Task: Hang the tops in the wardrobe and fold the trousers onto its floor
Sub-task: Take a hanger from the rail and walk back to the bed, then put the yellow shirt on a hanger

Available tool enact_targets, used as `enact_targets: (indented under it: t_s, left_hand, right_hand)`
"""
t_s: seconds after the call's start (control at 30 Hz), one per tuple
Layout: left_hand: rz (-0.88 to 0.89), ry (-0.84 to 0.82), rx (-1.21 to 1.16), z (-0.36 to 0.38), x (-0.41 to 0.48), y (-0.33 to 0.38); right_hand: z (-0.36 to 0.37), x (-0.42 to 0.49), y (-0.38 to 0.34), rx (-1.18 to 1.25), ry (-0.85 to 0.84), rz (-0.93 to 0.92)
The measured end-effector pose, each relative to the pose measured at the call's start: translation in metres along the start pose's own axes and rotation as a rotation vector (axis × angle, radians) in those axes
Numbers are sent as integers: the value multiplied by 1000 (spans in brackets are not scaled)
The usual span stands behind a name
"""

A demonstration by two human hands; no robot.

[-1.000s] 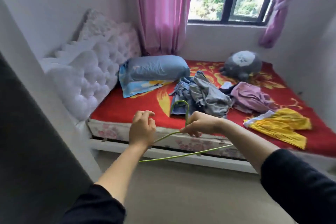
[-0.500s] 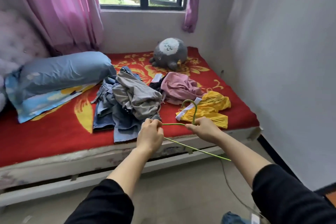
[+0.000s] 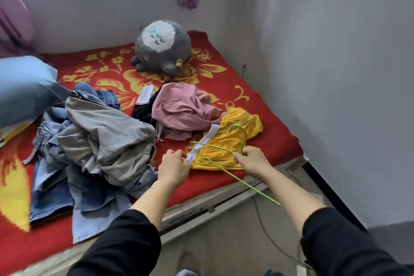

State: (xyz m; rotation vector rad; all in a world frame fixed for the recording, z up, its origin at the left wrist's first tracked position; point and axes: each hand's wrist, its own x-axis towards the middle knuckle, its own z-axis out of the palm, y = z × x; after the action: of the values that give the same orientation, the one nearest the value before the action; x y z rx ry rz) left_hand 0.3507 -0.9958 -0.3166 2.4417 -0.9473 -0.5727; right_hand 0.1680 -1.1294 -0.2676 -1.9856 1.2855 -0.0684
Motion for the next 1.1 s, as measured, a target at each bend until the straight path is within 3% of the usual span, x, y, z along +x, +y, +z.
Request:
enact_targets:
  t_s: [0.23,0.4,0.63,0.9,1.1]
  left_hand:
    - [-26,-168,69,52,114,41]
    - [-83,-242,76,94,196,67]
    - [-193,-252,9,165,272,76]
    - [-282,-333,63,213,331,61]
    - [-62,-418,251,234,346,66]
  right_hand:
    - [-19,111,30,68,128,111]
    - [-27,200,49,64,223,82]
    - [-18,308,87,49,214,58]
    - [2,360,124,3,146,69]
    - [10,364,139,10,132,116]
